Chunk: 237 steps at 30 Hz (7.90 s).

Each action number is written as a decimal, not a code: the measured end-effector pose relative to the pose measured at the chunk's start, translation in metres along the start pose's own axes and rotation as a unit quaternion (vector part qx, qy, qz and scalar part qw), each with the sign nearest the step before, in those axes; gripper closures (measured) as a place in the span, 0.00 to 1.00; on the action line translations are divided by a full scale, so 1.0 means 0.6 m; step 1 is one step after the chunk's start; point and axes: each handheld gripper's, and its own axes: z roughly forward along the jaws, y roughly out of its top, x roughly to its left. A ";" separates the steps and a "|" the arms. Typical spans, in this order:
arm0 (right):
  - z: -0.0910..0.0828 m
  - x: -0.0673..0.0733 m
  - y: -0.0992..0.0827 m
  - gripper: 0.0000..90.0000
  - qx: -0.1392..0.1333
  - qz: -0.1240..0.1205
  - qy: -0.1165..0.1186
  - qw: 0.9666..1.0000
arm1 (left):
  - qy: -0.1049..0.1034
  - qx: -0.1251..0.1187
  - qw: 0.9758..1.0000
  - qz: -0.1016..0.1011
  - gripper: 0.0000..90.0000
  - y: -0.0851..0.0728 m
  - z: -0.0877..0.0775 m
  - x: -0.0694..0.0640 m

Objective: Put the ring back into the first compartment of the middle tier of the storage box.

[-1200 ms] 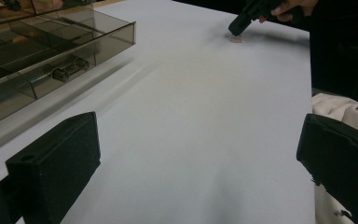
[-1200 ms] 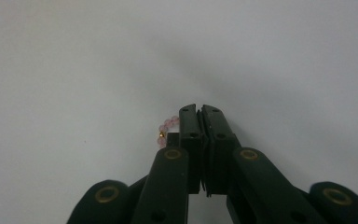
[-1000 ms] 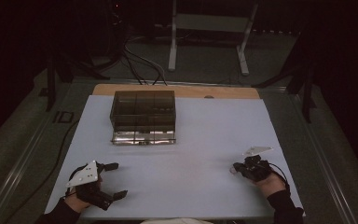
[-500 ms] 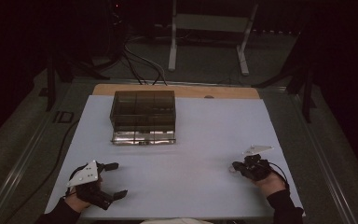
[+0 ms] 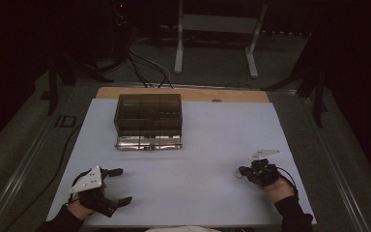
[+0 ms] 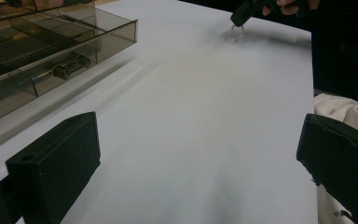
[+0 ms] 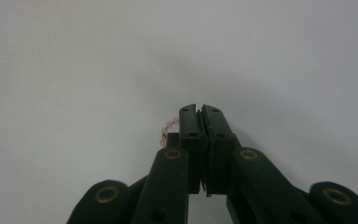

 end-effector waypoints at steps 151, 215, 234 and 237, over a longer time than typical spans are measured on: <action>0.043 0.154 0.281 0.99 -0.080 -0.128 0.066 0.986 | -0.002 0.002 1.000 0.008 0.01 0.001 -0.001 -0.003; 0.100 0.265 0.399 0.99 -0.116 -0.174 0.107 0.972 | -0.005 -0.001 1.000 0.009 0.01 0.001 -0.002 -0.003; 0.123 0.305 0.435 0.99 -0.128 -0.177 0.117 0.969 | -0.008 0.000 1.000 0.009 0.01 0.001 -0.002 -0.002; 0.127 0.312 0.443 0.99 -0.133 -0.173 0.119 0.969 | -0.008 0.002 1.000 0.009 0.01 0.002 0.000 -0.003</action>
